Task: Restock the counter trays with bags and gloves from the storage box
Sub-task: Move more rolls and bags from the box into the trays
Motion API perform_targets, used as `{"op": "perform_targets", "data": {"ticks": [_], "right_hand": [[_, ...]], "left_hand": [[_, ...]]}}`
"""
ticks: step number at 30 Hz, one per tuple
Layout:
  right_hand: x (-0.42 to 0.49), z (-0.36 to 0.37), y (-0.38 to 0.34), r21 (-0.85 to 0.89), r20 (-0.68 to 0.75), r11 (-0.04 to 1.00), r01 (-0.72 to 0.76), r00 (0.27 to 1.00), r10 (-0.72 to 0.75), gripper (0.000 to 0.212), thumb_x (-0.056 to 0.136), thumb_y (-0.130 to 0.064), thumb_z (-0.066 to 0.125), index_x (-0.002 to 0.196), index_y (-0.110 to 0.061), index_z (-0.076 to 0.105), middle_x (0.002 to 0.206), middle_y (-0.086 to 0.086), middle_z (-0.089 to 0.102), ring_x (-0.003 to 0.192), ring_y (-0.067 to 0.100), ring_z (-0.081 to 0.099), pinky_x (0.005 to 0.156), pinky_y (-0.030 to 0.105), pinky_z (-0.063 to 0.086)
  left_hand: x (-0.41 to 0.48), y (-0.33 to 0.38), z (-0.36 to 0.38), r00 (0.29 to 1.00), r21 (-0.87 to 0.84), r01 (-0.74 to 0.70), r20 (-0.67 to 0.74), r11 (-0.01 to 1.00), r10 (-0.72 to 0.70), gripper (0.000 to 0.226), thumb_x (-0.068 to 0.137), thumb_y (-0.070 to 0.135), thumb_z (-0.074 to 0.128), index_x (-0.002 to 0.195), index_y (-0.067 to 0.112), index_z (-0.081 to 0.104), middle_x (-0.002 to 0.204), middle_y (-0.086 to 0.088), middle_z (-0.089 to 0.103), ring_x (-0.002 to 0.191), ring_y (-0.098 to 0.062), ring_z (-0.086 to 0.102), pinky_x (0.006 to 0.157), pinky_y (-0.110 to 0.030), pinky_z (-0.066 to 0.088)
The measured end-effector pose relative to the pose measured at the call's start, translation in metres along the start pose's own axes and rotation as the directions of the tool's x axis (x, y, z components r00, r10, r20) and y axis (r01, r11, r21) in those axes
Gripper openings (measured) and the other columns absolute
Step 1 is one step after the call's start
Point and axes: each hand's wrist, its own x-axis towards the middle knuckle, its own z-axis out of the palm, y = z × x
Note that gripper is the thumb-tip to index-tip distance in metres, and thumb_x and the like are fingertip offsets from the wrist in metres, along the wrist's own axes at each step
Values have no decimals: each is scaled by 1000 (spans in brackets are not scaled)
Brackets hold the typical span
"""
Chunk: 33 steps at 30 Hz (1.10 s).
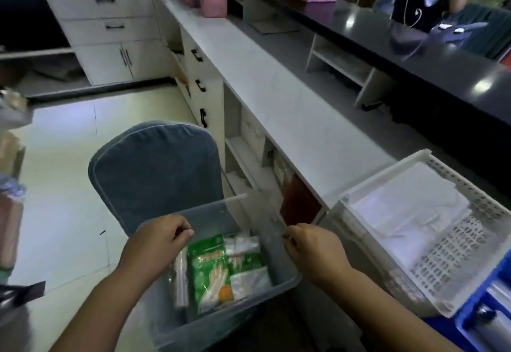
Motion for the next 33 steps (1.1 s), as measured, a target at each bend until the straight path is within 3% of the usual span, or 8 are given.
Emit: {"op": "perform_targets", "data": {"ticks": [4, 7, 9, 13, 19, 26, 29, 33], "right_hand": [[36, 33, -33, 55, 114, 996, -76, 991, 69, 28, 90, -37, 43, 95, -21, 67, 92, -1, 68, 82, 20, 64, 66, 34, 50], [51, 61, -50, 43, 212, 990, -134, 970, 122, 21, 90, -30, 47, 83, -18, 62, 81, 1, 62, 73, 22, 58, 54, 26, 36], [58, 79, -57, 44, 272, 982, -184, 948, 165, 21, 89, -26, 48, 76, -14, 59, 74, 2, 54, 67, 22, 51, 49, 29, 27], [77, 117, -54, 34, 372, 968, -248, 902, 218, 22, 90, -28, 49, 93, -16, 66, 95, 5, 69, 86, 26, 63, 59, 29, 35], [110, 194, -37, 88, 570, 918, -386, 776, 271, 29, 90, -22, 50, 116, -18, 62, 110, 7, 69, 98, 24, 63, 71, 31, 48], [147, 299, -24, 49, 732, 930, -364, 646, 215, 32, 91, -15, 46, 120, -19, 60, 118, 11, 66, 107, 27, 61, 85, 29, 48], [159, 341, -12, 3, 759, 934, -357, 609, 231, 33, 90, -10, 43, 119, -17, 58, 123, 13, 62, 108, 30, 59, 89, 32, 48], [168, 384, 18, -10, 789, 947, -322, 579, 205, 30, 94, -11, 42, 123, -6, 50, 128, 14, 53, 116, 31, 51, 86, 28, 41]], "left_hand": [[24, -59, -2, 997, 27, 44, 57, 999, -46, 12, 86, 27, 59, 76, 32, 58, 76, 13, 58, 70, -11, 53, 58, -27, 39], [35, -93, 5, 992, 6, 90, 90, 996, -90, 8, 86, 26, 59, 80, 30, 63, 80, 12, 64, 73, -12, 60, 63, -29, 49], [40, -111, 12, 989, -2, 105, 106, 994, -105, 7, 85, 26, 59, 82, 28, 65, 82, 10, 68, 74, -14, 62, 64, -31, 51], [50, -139, 36, 983, 27, 115, 141, 993, -117, 8, 85, 24, 58, 81, 26, 65, 83, 7, 67, 73, -15, 59, 57, -27, 42], [57, -170, 82, 970, 84, 147, 184, 986, -160, 9, 84, 18, 59, 79, 20, 65, 80, 3, 67, 75, -18, 60, 57, -28, 42], [80, -205, 139, 960, 359, -15, 266, 933, -87, 19, 60, 5, 76, 55, 16, 61, 53, -2, 59, 49, -21, 54, 45, -28, 43], [93, -210, 166, 943, 375, -135, 332, 917, 3, 18, 54, 3, 74, 55, 15, 61, 50, -4, 58, 46, -24, 56, 47, -26, 44], [105, -213, 203, 925, 371, -137, 380, 919, -15, 29, 43, 2, 79, 66, 15, 67, 55, -3, 62, 52, -25, 60, 50, -26, 46]]}}
